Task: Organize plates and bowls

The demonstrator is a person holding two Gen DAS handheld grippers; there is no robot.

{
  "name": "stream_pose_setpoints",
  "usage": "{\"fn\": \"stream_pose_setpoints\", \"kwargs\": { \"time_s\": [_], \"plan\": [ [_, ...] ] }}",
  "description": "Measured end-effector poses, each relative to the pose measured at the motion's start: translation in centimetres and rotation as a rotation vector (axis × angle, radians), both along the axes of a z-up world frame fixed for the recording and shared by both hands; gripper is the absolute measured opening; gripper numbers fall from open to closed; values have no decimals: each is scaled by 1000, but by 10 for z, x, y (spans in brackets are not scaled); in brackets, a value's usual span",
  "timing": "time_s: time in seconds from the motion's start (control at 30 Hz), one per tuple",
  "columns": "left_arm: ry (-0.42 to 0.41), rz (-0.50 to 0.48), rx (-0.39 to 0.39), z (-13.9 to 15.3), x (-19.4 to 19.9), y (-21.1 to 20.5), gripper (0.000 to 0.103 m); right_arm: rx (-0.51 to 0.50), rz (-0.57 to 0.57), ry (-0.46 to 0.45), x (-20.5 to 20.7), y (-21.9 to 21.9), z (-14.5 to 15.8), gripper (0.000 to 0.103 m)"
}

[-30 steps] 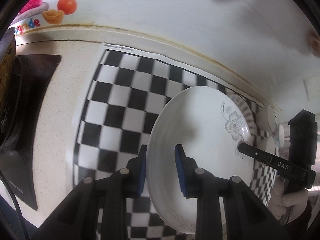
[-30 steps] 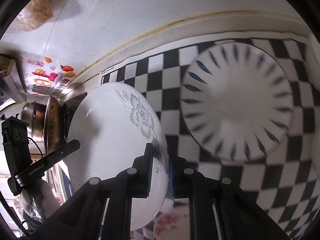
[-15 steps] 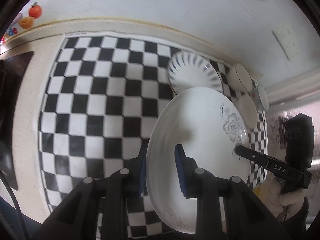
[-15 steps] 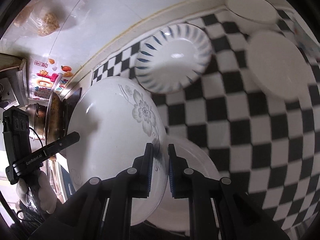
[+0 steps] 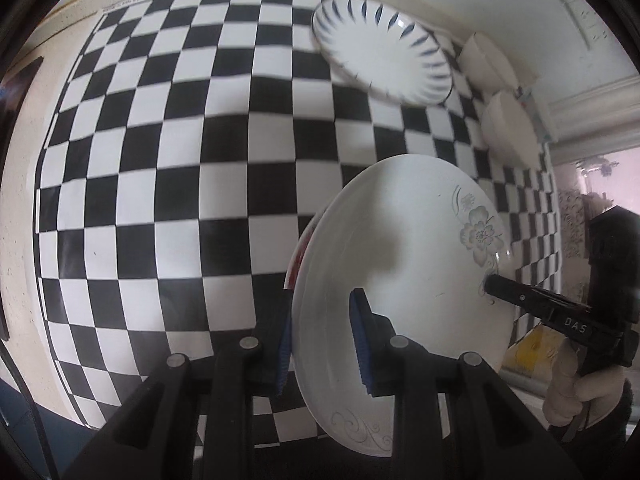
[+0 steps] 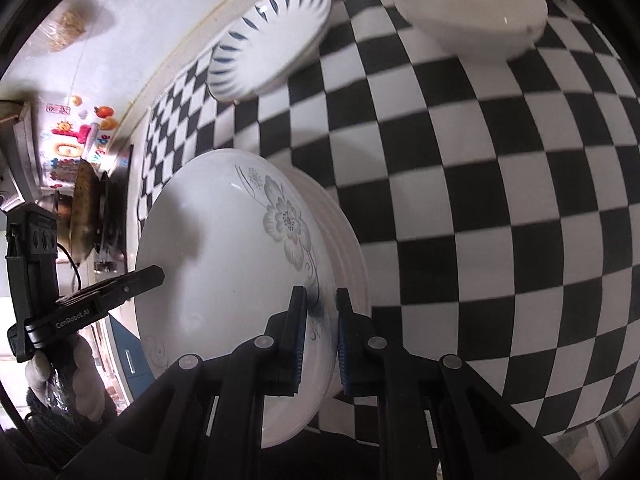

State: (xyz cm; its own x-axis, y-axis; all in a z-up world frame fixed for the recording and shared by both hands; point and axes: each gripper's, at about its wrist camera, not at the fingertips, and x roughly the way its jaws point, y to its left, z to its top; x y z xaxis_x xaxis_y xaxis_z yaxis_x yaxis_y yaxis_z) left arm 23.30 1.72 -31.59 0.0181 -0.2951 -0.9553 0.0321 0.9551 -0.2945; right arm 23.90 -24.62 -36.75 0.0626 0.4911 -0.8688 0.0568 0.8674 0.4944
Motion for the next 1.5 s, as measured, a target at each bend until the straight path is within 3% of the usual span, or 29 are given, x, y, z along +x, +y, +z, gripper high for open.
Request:
{"fn": "stream_pose_setpoints", "kwargs": {
  "time_s": [0.2,0.53,0.67,1.03,1.27,1.37,1.43,1.5],
  "plan": [
    [36,-44,62,-20,-6,-11,24,-29,10,-7,-2,2,-7,15],
    [66,-36,128,-27,-7,-15,24,-85,50,-18,6,14,0,15],
    [117,-17,120,-40,-11,-15,25,-87,43,2,7,14,-4,15],
    [129,20,117,-34,-13,-13,25,-154,40,9,10,24,2,17],
    [132,33,144,-35,-10,-12,25,-156,31,7,10,30,7,27],
    [137,34,151,-37,-10,-17,25,-193,50,-8,11,34,12,38],
    [136,38,150,-37,-11,-19,25,-291,89,-52,11,41,19,55],
    [139,40,143,-39,-16,-21,25,-284,102,-64,10,44,22,55]
  ]
}}
